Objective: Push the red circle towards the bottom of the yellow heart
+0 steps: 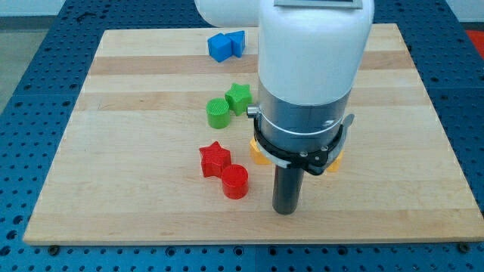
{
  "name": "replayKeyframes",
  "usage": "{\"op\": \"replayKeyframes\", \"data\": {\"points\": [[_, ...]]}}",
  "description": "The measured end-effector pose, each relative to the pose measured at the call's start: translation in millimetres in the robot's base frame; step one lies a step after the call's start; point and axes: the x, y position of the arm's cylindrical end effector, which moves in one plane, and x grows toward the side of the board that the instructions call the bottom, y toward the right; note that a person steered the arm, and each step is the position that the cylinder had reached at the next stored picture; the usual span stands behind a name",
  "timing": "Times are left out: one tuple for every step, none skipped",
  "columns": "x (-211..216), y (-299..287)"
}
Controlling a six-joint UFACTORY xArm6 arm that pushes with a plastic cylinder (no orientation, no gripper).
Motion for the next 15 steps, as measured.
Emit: {"op": "replayKeyframes", "data": {"points": [[27.7, 0.0], [34.0, -0.6], [32.9, -0.7], [32.9, -10.4], [33.1, -66.9], [31.2, -115.1], [17.9, -190.2], [-11.9, -232.1], [-49.3, -235.6], [-77.6, -213.5], [-104.3, -191.2], [-99.2, -172.0], [-99.2, -152.7], [-99.2, -152.3], [-77.9, -137.4]]}}
